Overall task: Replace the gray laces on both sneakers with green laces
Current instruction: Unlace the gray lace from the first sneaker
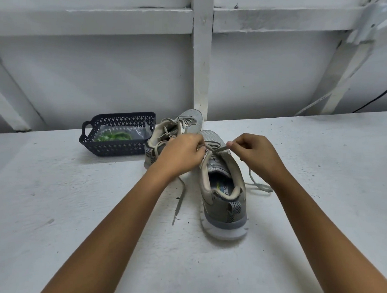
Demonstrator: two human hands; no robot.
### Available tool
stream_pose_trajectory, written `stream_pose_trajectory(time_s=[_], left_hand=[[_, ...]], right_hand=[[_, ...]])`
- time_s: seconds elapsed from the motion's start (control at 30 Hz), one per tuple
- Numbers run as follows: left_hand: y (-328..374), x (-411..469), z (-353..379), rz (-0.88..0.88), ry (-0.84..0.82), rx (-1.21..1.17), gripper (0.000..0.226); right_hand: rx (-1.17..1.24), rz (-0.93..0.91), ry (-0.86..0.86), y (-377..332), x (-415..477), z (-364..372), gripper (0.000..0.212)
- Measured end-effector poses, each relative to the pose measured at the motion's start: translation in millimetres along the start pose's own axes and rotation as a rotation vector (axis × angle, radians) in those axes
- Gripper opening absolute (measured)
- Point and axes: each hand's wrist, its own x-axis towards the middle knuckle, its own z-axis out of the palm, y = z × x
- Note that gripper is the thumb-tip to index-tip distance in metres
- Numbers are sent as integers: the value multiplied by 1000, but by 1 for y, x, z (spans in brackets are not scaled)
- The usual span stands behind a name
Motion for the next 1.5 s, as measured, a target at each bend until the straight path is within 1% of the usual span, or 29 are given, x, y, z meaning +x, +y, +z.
stream_pose_trajectory(time_s=[0.03,0.1,0.17,0.27,0.33,0.4,0.47,0.53,0.63,0.7,0.77,0.8,0.87,0.93,0.97,1.07,1.2,1.27,1.33,1.43,1.47,1.5], left_hand=[[5,-4,-4,-19,20,-75,19],[17,-15,-8,-19,55,-137,17],[25,-28,-4,21,87,-132,16],[26,-45,10,40,104,-102,19],[21,-50,17,25,73,-110,20],[18,-52,19,-7,60,-180,23],[17,-51,19,-43,44,-222,34],[18,-48,19,-102,0,-269,49],[19,-45,24,-227,-59,-381,61],[18,-44,28,-291,-66,-423,64],[18,-43,30,-315,-49,-435,64],[20,-44,31,-324,-37,-438,64],[21,-44,33,-340,-16,-445,64],[22,-45,35,-345,1,-452,63],[22,-46,35,-344,6,-459,63],[22,-46,35,-349,8,-482,61],[23,-48,34,-358,20,-510,59],[23,-49,34,-360,19,-518,59],[24,-49,35,-364,19,-517,60],[24,-49,35,-367,19,-522,60],[24,-49,35,-368,18,-526,60],[24,-50,35,-371,16,-531,59]], right_hand=[[-5,-16,-12,-3,-4,-1,20],[-70,-55,-60,-4,-12,0,19],[-134,-98,-104,-2,-20,4,14],[-142,-111,-149,3,-24,6,17],[-131,-82,-142,2,-20,4,15],[-85,-41,-92,0,-11,3,11],[-59,34,-57,2,2,4,11],[-82,124,-106,3,15,7,18],[-106,212,-255,1,29,11,23],[-117,221,-303,-3,35,12,20],[-124,224,-335,-5,40,12,16],[-146,223,-347,-7,42,12,19],[-264,205,-362,-9,45,15,25],[-379,177,-346,-9,46,21,24],[-397,161,-322,-8,46,24,21],[-360,133,-236,-4,44,30,18],[-251,160,-178,2,47,29,36],[-111,251,-215,4,48,21,42],[-58,290,-293,6,46,13,36],[-22,274,-412,8,43,6,15],[7,272,-416,8,44,5,12],[32,270,-398,9,45,6,15]])
